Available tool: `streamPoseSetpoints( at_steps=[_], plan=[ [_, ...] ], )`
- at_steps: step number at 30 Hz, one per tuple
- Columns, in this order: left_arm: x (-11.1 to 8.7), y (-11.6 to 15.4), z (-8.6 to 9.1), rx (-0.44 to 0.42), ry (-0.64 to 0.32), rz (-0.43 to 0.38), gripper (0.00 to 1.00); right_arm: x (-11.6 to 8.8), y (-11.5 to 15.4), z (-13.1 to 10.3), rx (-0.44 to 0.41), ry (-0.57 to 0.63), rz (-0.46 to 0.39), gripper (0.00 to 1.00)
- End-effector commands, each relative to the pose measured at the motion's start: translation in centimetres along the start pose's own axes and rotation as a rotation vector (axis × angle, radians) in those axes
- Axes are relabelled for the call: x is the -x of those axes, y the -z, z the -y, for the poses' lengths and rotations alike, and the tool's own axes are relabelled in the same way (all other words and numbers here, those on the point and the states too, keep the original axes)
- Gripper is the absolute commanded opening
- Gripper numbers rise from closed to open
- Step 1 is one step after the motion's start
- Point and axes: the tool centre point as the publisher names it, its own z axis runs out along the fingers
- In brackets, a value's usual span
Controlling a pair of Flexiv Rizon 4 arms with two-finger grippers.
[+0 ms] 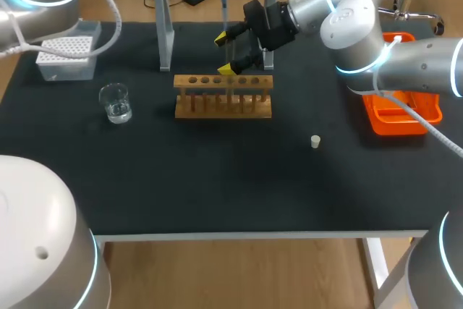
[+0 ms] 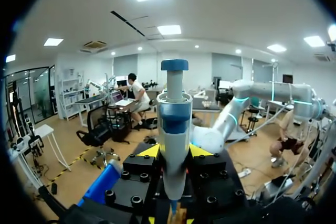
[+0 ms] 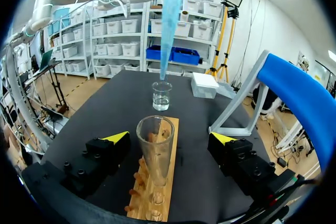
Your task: Invert the test tube, pick up the pipette, mount the tip to pipette, aspirate from beaker and dispense into the tube, eject the tip, return the pipette, and cap with the stopper.
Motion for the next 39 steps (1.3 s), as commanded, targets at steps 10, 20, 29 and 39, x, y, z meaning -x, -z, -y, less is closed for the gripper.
streamPoseSetpoints(
  at_steps=[10,20,29,39],
  plan=[
    [-0.2,-0.6,-0.5,0.000,0.029,-0.001,0.00,0.1,0.1,0.0,-0.003,-0.001,-0.004,1.00],
    [-0.4,-0.9,-0.9,-0.011,0.036,0.001,0.00,0.1,0.1,0.0,-0.003,-0.001,-0.004,1.00],
    [-0.4,-1.4,-1.5,-0.018,0.049,-0.005,0.00,0.1,0.1,0.0,-0.003,-0.001,-0.004,1.00],
    [-0.2,-1.5,-2.2,-0.026,0.065,-0.004,0.00,0.1,0.1,0.0,-0.003,-0.001,-0.004,1.00]
  ],
)
